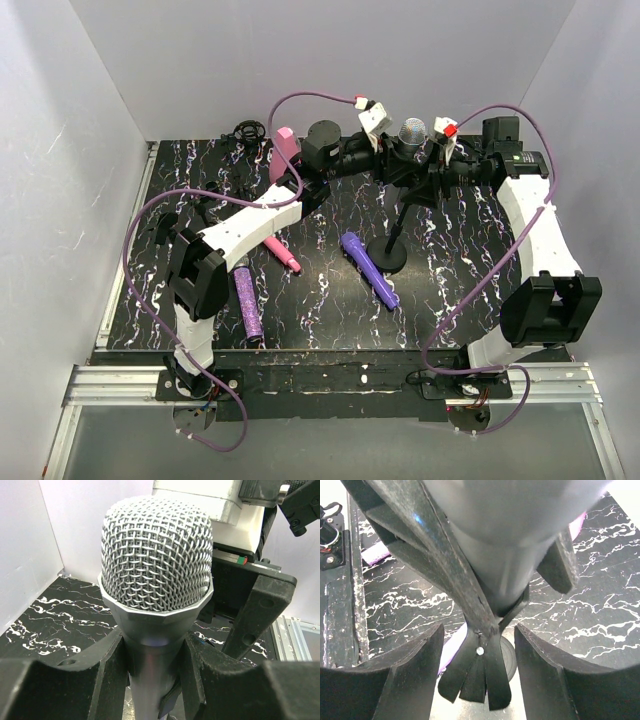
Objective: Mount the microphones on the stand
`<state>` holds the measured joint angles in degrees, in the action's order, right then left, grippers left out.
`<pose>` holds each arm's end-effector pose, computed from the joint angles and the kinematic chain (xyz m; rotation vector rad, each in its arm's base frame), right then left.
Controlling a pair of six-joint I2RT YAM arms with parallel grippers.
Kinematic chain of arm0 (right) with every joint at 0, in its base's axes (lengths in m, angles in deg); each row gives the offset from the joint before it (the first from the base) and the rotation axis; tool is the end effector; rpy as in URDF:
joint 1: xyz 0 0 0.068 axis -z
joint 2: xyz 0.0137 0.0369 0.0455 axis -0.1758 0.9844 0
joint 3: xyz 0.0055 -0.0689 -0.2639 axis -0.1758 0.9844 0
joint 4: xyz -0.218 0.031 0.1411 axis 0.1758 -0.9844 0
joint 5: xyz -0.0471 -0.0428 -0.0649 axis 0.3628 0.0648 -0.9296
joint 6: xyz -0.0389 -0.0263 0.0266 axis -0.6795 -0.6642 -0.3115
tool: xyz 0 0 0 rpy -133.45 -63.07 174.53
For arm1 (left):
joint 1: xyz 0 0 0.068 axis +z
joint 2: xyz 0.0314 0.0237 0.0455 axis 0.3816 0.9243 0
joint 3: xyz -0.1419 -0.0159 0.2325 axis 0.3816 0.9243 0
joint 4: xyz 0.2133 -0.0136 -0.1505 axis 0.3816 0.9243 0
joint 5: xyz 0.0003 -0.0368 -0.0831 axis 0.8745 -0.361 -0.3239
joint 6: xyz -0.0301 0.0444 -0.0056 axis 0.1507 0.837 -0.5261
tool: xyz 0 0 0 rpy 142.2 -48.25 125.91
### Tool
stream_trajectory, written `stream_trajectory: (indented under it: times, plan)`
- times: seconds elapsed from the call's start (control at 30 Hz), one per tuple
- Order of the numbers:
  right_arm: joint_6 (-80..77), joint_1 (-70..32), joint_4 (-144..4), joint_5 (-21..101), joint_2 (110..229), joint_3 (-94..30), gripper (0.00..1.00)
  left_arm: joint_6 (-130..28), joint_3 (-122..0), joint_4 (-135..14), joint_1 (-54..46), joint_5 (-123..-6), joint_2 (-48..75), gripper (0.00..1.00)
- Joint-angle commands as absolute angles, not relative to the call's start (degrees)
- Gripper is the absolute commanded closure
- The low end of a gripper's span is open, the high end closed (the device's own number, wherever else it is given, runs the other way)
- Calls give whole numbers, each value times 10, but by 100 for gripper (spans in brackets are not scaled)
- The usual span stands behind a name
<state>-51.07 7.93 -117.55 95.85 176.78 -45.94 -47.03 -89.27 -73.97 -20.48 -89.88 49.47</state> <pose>0.3154 0.0441 0.3778 -1.1836 1.6122 0.8613 0.3311 -0.3348 0.3823 0.9394 1.3101 -1.1362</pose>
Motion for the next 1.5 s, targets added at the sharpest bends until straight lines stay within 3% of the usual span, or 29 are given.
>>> stream_trajectory:
  times: [0.0,0.2,0.4,0.5,0.8,0.83,0.87,0.9,0.97,1.23,1.47]
  plan:
    - [-543,92,-1205,973,1753,-473,34,-460,-897,-701,-212,-906,481,100]
    - [-582,92,-1250,971,1764,-488,42,-460,-902,-699,-212,-908,484,100]
    - [-597,90,-1272,977,1770,-499,76,-475,-903,-712,-212,-917,489,100]
    - [-597,85,-1277,976,1774,-507,85,-499,-904,-734,-212,-936,496,100]
    - [-588,79,-1291,968,1781,-529,96,-502,-907,-741,-212,-966,499,100]
    - [-592,79,-1299,970,1782,-531,95,-492,-905,-732,-212,-964,495,100]
    - [-591,79,-1300,971,1783,-532,86,-488,-902,-727,-212,-959,492,100]
    - [-588,79,-1301,972,1782,-531,71,-481,-900,-723,-212,-954,489,100]
    - [-586,79,-1299,972,1778,-525,54,-474,-897,-715,-212,-942,488,100]
    - [-546,82,-1233,962,1735,-473,30,-460,-896,-706,-212,-909,483,95]
    - [-526,95,-1216,973,1718,-462,21,-474,-874,-716,-212,-881,465,50]
